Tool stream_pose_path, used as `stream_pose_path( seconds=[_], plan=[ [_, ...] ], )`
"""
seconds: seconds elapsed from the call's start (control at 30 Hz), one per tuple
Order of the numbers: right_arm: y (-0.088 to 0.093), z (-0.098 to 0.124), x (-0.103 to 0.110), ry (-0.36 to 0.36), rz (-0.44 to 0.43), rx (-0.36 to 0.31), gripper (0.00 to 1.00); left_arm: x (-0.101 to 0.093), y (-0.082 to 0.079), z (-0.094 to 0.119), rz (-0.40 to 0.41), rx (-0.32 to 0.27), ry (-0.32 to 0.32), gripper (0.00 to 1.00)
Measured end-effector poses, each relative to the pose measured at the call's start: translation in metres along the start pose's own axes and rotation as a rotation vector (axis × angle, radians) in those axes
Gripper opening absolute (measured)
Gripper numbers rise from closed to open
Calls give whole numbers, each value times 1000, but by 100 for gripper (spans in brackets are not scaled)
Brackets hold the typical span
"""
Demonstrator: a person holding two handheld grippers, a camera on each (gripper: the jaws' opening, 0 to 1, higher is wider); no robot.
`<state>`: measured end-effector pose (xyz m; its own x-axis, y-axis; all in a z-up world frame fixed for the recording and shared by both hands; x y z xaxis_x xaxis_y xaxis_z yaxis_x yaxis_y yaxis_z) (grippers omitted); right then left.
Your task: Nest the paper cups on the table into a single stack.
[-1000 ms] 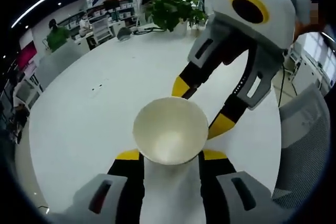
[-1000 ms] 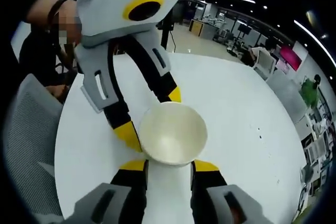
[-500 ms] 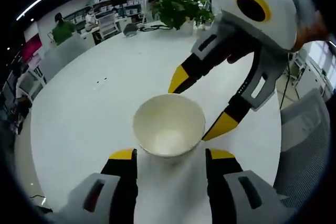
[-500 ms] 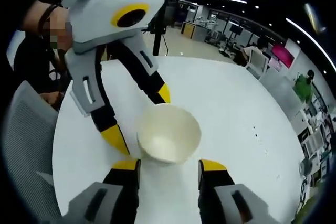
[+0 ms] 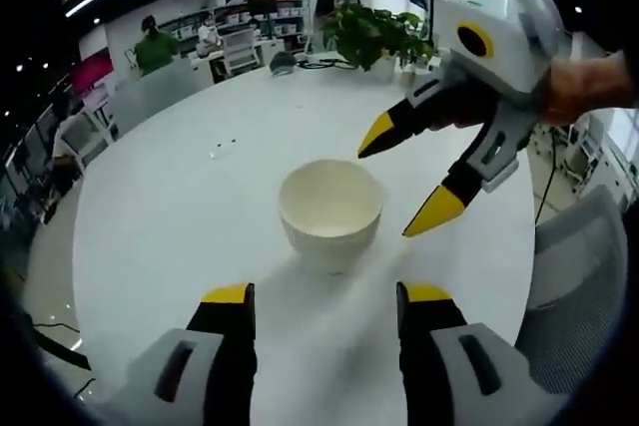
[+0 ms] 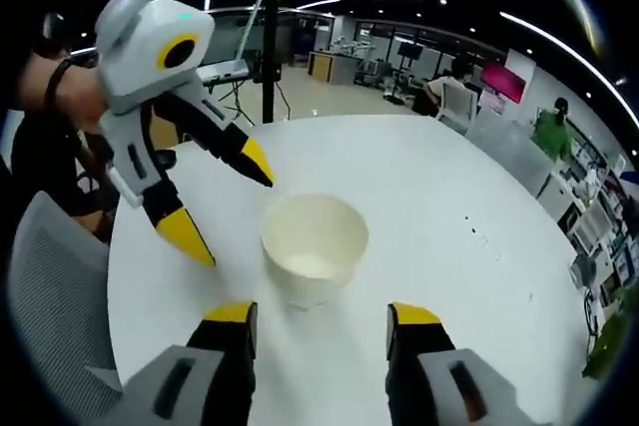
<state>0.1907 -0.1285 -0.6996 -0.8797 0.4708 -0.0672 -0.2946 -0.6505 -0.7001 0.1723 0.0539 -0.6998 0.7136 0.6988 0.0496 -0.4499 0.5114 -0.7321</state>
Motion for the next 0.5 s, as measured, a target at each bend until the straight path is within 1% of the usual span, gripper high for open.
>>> stream_pose_path(
  seconds=[0.13, 0.3, 0.4, 0.5],
  plan=[
    [4, 4, 3, 16, -32, -20, 52, 0, 4, 9, 12, -10, -14, 57],
    [12, 14, 7, 36, -57, -26, 53, -4, 9, 21, 43, -30, -33, 58],
    [16, 21, 15, 41, -64, -28, 53, -7, 13, 29, 62, -43, -43, 59],
    [21, 26, 20, 44, -47, -25, 54, -11, 16, 34, 81, -54, -51, 59]
  ],
)
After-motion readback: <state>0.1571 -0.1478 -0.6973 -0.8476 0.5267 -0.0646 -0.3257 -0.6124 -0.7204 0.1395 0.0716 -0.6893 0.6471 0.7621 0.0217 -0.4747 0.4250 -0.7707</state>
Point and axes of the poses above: the point that each gripper's makers call its tool centre point, and the gripper's own axes: z roughly backward along the fingers, x roughly to its left, y roughly out of its underside, the point moved 9 cm from there along z, roughly backward along the fingers, and after that the axes turned 4 degrees about -y, right-handed, at the moved point
